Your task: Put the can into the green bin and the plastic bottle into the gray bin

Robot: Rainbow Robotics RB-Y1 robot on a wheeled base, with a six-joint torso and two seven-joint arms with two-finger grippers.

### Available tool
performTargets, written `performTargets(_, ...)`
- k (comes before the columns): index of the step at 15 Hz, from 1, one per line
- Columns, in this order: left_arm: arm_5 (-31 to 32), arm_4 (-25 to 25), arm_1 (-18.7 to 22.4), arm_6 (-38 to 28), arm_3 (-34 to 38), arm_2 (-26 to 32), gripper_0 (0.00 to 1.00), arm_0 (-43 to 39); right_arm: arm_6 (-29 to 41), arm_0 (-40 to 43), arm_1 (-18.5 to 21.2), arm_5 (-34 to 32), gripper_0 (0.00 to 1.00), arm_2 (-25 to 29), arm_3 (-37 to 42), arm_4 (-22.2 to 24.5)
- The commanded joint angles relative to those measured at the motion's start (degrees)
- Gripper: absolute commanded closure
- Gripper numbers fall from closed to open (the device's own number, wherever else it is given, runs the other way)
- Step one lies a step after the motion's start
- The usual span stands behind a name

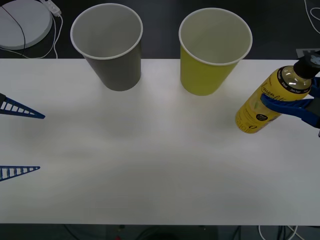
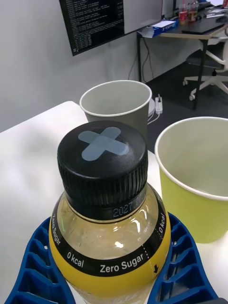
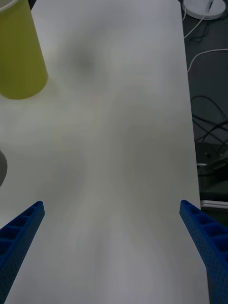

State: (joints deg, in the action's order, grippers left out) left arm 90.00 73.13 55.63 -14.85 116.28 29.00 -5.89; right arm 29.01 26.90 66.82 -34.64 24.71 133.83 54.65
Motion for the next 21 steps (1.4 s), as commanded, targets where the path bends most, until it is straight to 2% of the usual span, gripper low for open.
performTargets(1,0.0,0.0,0.0,0.0,0.0,0.0,0.0,0.0,6.76,-0.35,1.39,0.1,1.0,1.4,2.48,3.36)
performTargets(6,0.0,0.0,0.0,0.0,0.0,0.0,0.0,0.0,17.75,-3.52,3.5,0.18,1.0,1.57,5.91,9.25)
performTargets(10,0.0,0.0,0.0,0.0,0.0,0.0,0.0,0.0,30.23,-8.09,6.04,0.18,1.0,0.87,9.6,16.1)
performTargets(15,0.0,0.0,0.0,0.0,0.0,0.0,0.0,0.0,43.5,-19.25,9.47,-0.26,1.0,-6.78,10.48,24.63)
performTargets(19,0.0,0.0,0.0,0.0,0.0,0.0,0.0,0.0,45.61,-29.71,9.91,-6.67,1.0,-9.85,7.41,24.01)
performTargets(21,0.0,0.0,0.0,0.0,0.0,0.0,0.0,0.0,45.61,-37.0,9.82,-8.87,1.0,-14.16,4.51,22.52)
